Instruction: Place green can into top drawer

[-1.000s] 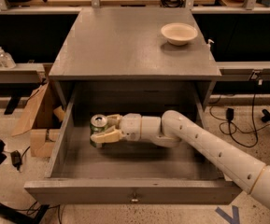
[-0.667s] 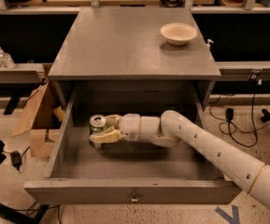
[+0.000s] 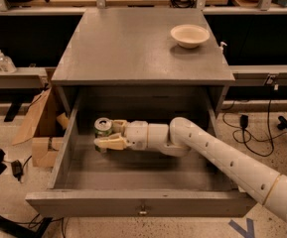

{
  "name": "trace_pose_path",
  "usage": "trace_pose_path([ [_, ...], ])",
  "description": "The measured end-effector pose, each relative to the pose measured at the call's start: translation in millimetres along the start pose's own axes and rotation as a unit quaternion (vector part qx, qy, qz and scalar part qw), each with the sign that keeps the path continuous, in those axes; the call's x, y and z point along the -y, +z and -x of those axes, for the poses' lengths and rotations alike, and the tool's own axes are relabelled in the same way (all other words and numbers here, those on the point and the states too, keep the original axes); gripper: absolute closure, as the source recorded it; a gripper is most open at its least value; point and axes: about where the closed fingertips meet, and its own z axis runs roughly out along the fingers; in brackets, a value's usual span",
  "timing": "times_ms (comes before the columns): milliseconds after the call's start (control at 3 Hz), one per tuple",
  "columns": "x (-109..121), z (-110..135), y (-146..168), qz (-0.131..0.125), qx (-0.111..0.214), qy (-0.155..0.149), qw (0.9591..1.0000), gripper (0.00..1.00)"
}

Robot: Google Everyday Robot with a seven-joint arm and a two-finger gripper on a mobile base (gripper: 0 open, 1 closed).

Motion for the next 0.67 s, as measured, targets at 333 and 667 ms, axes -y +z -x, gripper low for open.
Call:
trace_pose_path([
  [333,-1.1,0.4,2.0,0.002,0.0,0.0,1.0,0.0],
  [667,-1.1,0.4,2.0,0.002,0.0,0.0,1.0,0.0],
])
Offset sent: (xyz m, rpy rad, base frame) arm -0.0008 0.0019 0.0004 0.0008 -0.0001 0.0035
